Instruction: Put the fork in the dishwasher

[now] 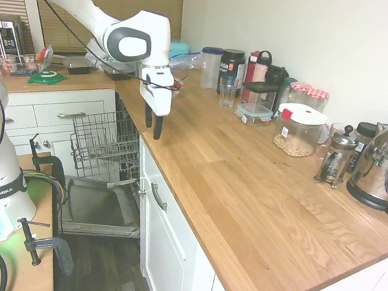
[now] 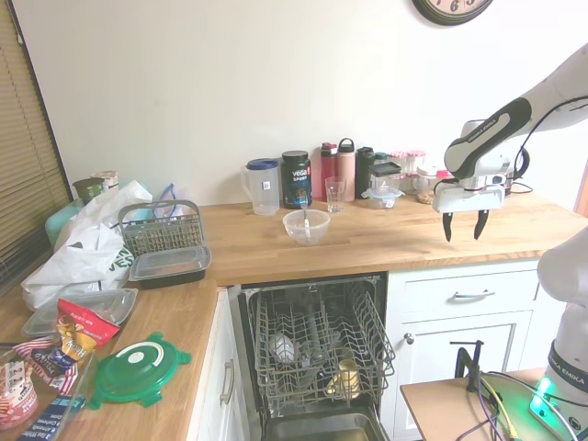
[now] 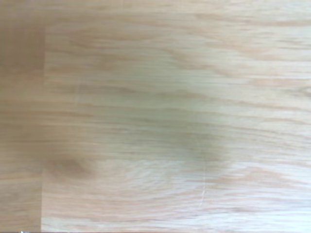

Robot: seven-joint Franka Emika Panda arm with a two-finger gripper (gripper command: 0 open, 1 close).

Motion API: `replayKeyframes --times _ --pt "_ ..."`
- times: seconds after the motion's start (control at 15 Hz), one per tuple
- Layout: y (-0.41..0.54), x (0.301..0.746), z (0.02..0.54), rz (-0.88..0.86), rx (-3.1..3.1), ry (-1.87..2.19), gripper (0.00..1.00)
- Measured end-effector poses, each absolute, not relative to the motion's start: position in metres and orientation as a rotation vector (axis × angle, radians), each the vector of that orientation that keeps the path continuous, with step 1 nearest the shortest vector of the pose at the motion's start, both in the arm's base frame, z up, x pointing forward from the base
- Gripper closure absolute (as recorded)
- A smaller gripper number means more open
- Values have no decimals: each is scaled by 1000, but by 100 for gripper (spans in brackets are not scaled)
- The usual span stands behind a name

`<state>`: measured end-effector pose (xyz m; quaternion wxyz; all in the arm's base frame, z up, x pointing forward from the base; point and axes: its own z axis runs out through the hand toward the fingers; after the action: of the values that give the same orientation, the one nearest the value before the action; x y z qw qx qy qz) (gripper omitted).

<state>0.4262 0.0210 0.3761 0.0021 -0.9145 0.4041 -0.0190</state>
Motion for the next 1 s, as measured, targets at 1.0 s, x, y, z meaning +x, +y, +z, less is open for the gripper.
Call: replayKeyframes --times 1.0 --pt "305 394 441 -442 -2907 873 0"
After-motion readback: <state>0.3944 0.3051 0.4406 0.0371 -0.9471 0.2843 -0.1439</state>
